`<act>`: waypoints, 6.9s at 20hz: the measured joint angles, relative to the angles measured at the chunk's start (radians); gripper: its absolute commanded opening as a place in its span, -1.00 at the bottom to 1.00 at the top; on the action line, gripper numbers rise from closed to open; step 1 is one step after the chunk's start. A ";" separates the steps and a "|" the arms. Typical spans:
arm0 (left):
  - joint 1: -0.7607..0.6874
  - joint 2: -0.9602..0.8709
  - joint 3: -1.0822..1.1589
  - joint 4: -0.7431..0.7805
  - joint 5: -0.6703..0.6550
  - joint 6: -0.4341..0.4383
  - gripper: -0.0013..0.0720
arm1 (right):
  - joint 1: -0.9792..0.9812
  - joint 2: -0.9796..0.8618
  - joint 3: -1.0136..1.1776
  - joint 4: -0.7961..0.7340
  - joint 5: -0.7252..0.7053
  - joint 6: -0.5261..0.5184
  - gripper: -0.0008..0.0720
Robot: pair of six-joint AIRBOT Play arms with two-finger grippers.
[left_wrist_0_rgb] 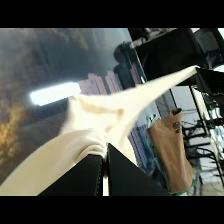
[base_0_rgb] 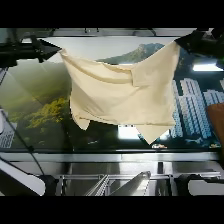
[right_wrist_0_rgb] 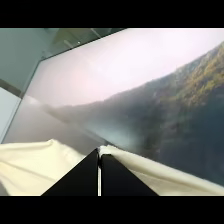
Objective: Fold the shirts.
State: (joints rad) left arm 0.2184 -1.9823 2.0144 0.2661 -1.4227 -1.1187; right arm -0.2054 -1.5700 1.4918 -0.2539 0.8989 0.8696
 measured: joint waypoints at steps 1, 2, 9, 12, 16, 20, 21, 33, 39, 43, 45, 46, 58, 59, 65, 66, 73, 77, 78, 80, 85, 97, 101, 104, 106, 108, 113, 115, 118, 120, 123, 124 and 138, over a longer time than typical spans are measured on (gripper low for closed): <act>-0.013 -0.037 0.032 -0.011 0.008 0.000 -0.90 | 0.004 -0.026 0.005 0.034 -0.007 -0.026 -0.94; -0.022 -0.054 0.041 -0.025 0.024 0.004 -0.90 | 0.004 -0.040 0.013 0.061 -0.006 -0.043 -0.94; 0.002 0.062 -0.062 -0.010 -0.001 0.046 -0.90 | -0.009 -0.013 0.048 0.057 0.151 -0.052 -0.94; -0.004 0.172 -0.077 -0.005 -0.140 0.045 -0.90 | -0.010 0.075 0.050 -0.030 0.294 -0.017 -0.94; -0.055 0.433 -0.120 -0.033 -0.269 0.044 -0.89 | -0.011 0.306 0.050 -0.220 0.447 0.078 -0.94; -0.059 0.798 -0.200 -0.195 -0.247 0.073 -0.88 | -0.048 0.644 0.051 -0.306 0.401 0.127 -0.94; -0.031 0.880 -0.202 -0.224 -0.238 0.073 -0.88 | -0.066 0.725 0.051 -0.319 0.355 0.133 -0.94; 0.385 0.953 -0.003 -0.188 -0.235 -0.017 -0.88 | -0.208 0.775 0.168 -0.339 0.187 0.152 -0.94; 0.127 0.615 -0.195 0.175 -0.265 -0.030 -0.88 | -0.072 0.411 0.005 -0.288 0.241 0.137 -0.94; 0.071 0.344 -0.318 0.298 -0.211 0.004 -0.88 | 0.006 0.139 -0.076 -0.277 0.152 0.095 -0.94; 0.079 0.211 -0.314 0.325 -0.174 0.009 -0.88 | 0.022 0.001 -0.089 -0.248 0.090 0.077 -0.94; 0.088 0.143 -0.291 0.332 -0.157 0.006 -0.88 | 0.022 -0.055 -0.088 -0.220 0.061 0.062 -0.94; 0.127 -0.094 0.028 0.215 0.006 -0.089 -0.88 | -0.135 -0.256 0.104 0.098 0.122 -0.079 -0.94; 0.127 -0.091 0.012 0.203 0.014 -0.084 -0.88 | -0.143 -0.258 0.110 0.097 0.142 -0.079 -0.94; 0.129 -0.083 -0.121 0.170 -0.018 -0.074 -0.90 | -0.165 -0.262 0.122 -0.055 0.285 -0.045 -0.94; 0.127 -0.083 -0.151 0.169 -0.024 -0.073 -0.90 | -0.166 -0.262 0.122 -0.102 0.312 -0.025 -0.94; 0.111 -0.083 -0.375 0.163 0.053 -0.013 -0.90 | -0.167 -0.262 0.033 -0.305 0.390 0.013 -0.94; 0.110 -0.083 -0.452 0.161 0.071 -0.002 -0.39 | -0.167 -0.262 -0.005 -0.356 0.389 0.019 -0.94; 0.110 -0.082 -0.461 0.160 0.069 -0.002 -0.09 | -0.168 -0.262 -0.010 -0.361 0.389 0.019 -0.93; 0.111 -0.082 -0.467 0.159 0.043 -0.002 -0.08 | -0.169 -0.262 -0.014 -0.371 0.389 0.022 -0.46; 0.142 -0.074 -0.411 0.159 -0.109 -0.026 -0.09 | -0.193 -0.257 -0.017 -0.379 0.456 0.080 -0.06; 0.349 0.262 -0.816 0.449 -0.239 -0.052 -0.01 | -0.355 0.089 -0.529 -0.474 0.557 0.131 0.19; 0.364 0.289 -0.896 0.500 -0.219 -0.051 -0.01 | -0.384 0.167 -0.734 -0.556 0.453 0.188 0.22; 0.366 0.295 -0.916 0.513 -0.210 -0.051 -0.01 | -0.384 0.178 -0.843 -0.580 0.384 0.205 0.22; 0.367 0.297 -0.922 0.517 -0.208 -0.051 -0.01 | -0.373 0.182 -0.891 -0.557 0.360 0.212 0.22; 0.367 0.298 -0.925 0.523 -0.208 -0.050 -0.01 | -0.345 0.183 -0.920 -0.540 0.333 0.216 0.22; 0.351 0.298 -0.927 0.529 -0.207 -0.050 -0.01 | -0.220 0.174 -0.947 -0.455 0.263 0.182 -0.77; 0.334 0.298 -0.927 0.537 -0.192 -0.050 -0.01 | -0.179 0.171 -0.952 -0.417 0.238 0.150 -0.93; 0.301 0.298 -0.927 0.620 -0.177 -0.060 -0.01 | -0.148 0.172 -0.953 -0.360 0.256 0.119 -0.93; 0.277 0.298 -0.927 0.686 -0.168 -0.072 -0.01 | -0.138 0.173 -0.953 -0.332 0.283 0.104 -0.93; 0.238 0.298 -0.927 0.740 -0.143 -0.079 0.00 | -0.133 0.174 -0.953 -0.311 0.303 0.087 -0.93; 0.223 0.298 -0.927 0.753 -0.134 -0.079 0.48 | -0.132 0.174 -0.953 -0.308 0.310 0.083 -0.93; 0.061 0.298 -0.927 0.744 -0.152 -0.018 -0.87 | -0.130 0.174 -0.953 -0.290 0.343 0.060 -0.93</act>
State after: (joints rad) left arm 0.2794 -1.6840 1.0870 1.0103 -1.5745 -1.1366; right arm -0.3359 -1.3960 0.5385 -0.5442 1.2419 0.9298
